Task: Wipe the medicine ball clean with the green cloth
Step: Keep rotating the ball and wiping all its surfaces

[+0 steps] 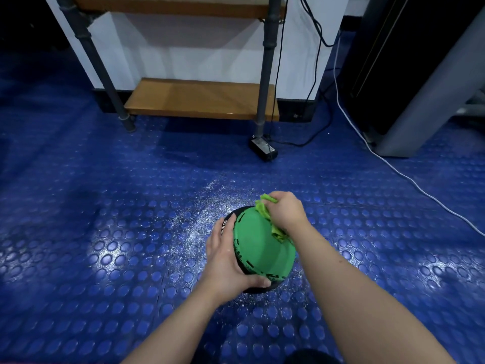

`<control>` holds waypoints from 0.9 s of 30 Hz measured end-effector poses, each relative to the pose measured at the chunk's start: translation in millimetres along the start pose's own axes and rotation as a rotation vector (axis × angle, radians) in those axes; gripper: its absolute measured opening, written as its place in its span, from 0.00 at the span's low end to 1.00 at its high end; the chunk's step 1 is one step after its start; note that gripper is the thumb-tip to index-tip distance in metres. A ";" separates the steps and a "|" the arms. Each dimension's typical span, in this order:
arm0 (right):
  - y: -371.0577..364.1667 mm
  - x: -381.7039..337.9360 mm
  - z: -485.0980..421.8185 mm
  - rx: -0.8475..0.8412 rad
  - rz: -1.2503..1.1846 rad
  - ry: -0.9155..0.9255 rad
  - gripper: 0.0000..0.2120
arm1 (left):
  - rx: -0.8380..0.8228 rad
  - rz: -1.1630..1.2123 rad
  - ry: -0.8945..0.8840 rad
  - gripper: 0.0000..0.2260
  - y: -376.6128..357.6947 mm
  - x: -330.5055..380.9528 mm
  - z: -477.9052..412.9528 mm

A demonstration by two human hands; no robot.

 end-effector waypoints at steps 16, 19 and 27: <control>-25.7 61.2 91.9 0.477 -0.432 0.035 0.15 | -0.177 0.488 0.224 0.66 23.4 -32.1 -30.9; -32.2 53.4 98.8 0.479 -0.404 0.110 0.17 | -0.229 0.597 0.280 0.66 27.5 -37.8 -34.8; -42.4 60.5 100.5 0.446 -0.364 0.195 0.19 | -0.312 0.621 0.344 0.66 28.8 -42.7 -38.8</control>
Point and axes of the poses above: each hand's wrist, its own z-axis away from the middle knuckle, its own y-axis out of the back of the hand, x = y × z, the point moved 9 cm from there along -z, towards the middle knuckle, and after that the axes turned 8 degrees about y, right-handed, at the moved point
